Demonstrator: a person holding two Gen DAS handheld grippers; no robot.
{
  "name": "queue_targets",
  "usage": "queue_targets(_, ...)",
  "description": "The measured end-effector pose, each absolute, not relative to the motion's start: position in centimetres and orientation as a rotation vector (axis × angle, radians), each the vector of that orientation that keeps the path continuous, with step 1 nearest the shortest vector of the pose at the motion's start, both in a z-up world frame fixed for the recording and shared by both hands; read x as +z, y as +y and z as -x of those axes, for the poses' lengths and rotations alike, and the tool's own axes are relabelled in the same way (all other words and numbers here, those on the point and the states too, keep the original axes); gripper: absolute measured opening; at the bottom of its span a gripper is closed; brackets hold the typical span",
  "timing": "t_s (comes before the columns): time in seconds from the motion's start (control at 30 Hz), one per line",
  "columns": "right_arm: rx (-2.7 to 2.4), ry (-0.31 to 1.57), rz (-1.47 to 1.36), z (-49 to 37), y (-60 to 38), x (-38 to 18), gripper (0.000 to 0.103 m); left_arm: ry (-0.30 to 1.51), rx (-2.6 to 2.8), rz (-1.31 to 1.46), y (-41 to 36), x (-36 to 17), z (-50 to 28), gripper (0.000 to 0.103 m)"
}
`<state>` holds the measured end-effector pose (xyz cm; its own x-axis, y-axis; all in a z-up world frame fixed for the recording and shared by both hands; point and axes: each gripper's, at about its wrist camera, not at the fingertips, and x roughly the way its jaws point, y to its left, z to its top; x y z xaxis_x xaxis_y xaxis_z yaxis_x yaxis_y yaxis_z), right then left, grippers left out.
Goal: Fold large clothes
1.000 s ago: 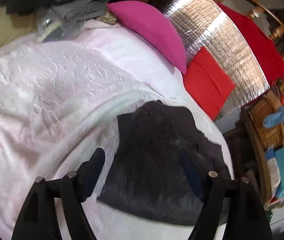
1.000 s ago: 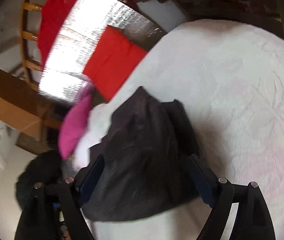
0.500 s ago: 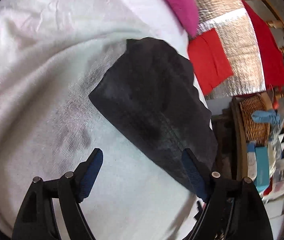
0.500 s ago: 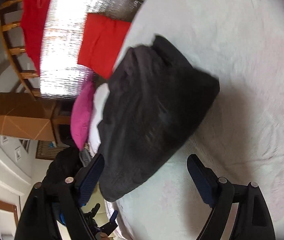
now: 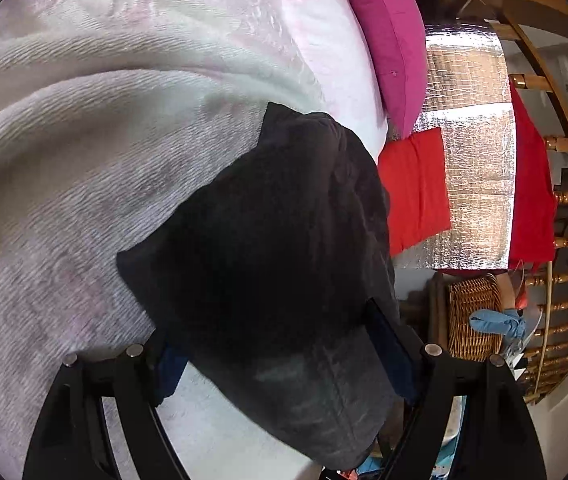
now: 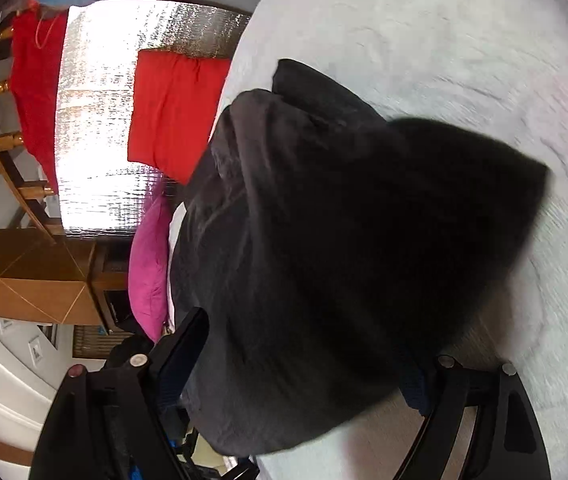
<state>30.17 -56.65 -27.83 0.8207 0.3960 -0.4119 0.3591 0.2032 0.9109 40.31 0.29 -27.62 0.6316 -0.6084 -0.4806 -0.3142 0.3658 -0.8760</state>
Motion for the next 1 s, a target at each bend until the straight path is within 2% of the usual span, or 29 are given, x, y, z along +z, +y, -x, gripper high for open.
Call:
queue_targets(0.07, 0.015, 0.653, -1.419, -30.5, -56.7, -28.3, 0.088, 0.914, -0.217, 1.217, -0.2, -27.6, -40.6, 0.081)
queue_targets(0.17, -0.001, 0.628, -1.399, -31.4, -56.5, -27.9, 0.088, 0.919, -0.180, 1.167, -0.4, -27.7, -41.1, 0.070)
queue_targets(0.23, -0.023, 0.621, -1.359, -31.7, -56.3, -27.5, 0.082, 0.917, -0.166, 1.115, -0.6, -27.4, -41.3, 0.061)
queue_targets(0.3, -0.056, 0.622, -1.327, -31.6, -56.1, -27.4, 0.066, 0.904, -0.160, 1.078, -1.0, -26.9, -41.4, 0.051)
queue_targets(0.4, -0.070, 0.619, -1.257, -31.6, -55.8, -26.3, 0.046, 0.882, -0.153, 1.003, -1.8, -25.8, -41.6, 0.043)
queue_targets(0.5, -0.081, 0.602, -1.138, -30.8, -55.2, -24.6, 0.037, 0.870, -0.145, 0.957, -2.3, -25.1, -41.7, 0.037)
queue_targets(0.77, -0.080, 0.594, -1.064, -29.3, -54.6, -22.6, 0.035, 0.865, -0.161, 0.899, -2.2, -23.1, -38.6, 0.033)
queue_targets(1.0, -0.060, 0.620, -1.030, -24.4, -54.6, -22.5, 0.034, 0.905, -0.170, 0.886, -1.8, -23.0, -33.5, 0.033)
